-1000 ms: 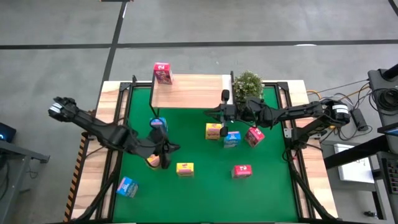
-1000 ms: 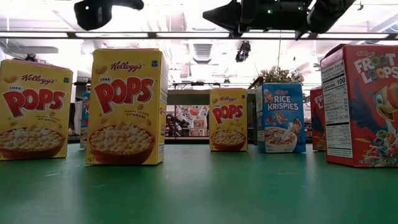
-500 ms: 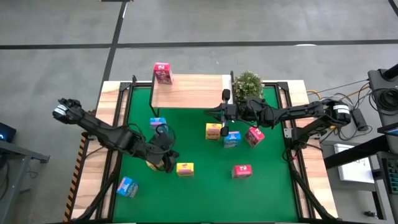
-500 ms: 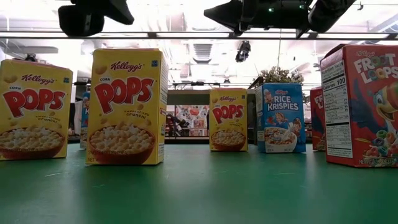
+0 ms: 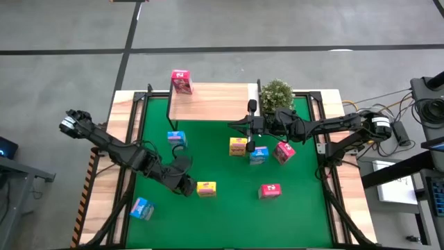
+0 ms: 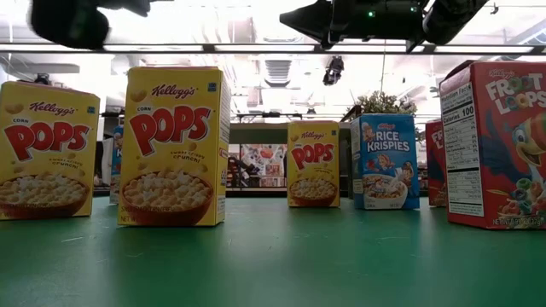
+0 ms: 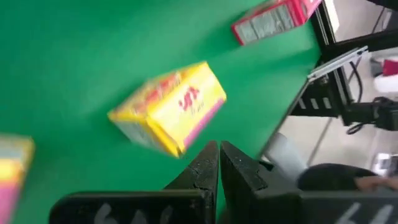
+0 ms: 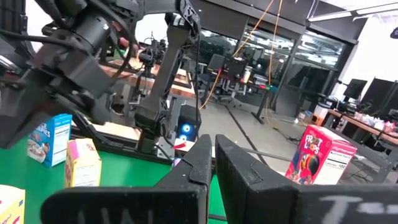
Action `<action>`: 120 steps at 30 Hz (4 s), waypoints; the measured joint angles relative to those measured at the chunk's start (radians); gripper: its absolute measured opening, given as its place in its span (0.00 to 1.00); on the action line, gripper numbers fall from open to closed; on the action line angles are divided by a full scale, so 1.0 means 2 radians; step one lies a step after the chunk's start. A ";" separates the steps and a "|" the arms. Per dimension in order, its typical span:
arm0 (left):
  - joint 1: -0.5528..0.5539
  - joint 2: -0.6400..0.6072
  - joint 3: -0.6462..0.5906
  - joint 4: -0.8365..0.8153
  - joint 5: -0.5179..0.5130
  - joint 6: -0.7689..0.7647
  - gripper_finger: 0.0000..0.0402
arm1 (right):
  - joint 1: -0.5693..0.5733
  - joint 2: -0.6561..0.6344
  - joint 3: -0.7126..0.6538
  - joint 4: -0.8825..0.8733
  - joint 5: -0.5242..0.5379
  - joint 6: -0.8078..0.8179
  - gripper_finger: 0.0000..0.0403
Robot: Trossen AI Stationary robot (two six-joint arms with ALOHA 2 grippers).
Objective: Stack cereal on shelf
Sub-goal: Put the bottom left yellow cereal box on the shelf
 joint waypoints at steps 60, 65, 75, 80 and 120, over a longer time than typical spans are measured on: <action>-0.063 0.172 0.257 -0.350 -0.012 0.069 0.02 | 0.000 0.000 0.000 -0.011 0.001 0.002 0.03; -0.065 0.163 0.257 -0.353 -0.012 0.089 0.12 | 0.000 0.000 0.000 -0.011 0.001 0.002 0.03; -0.082 0.144 0.257 -0.401 -0.062 0.156 0.50 | 0.000 0.000 0.000 -0.016 0.001 0.010 0.03; -0.103 0.132 0.257 -0.429 -0.116 0.187 0.64 | 0.000 0.000 0.000 -0.022 0.001 0.010 0.03; -0.183 0.097 0.081 -0.362 -0.261 0.047 0.67 | 0.000 0.000 0.000 -0.033 0.001 0.023 0.03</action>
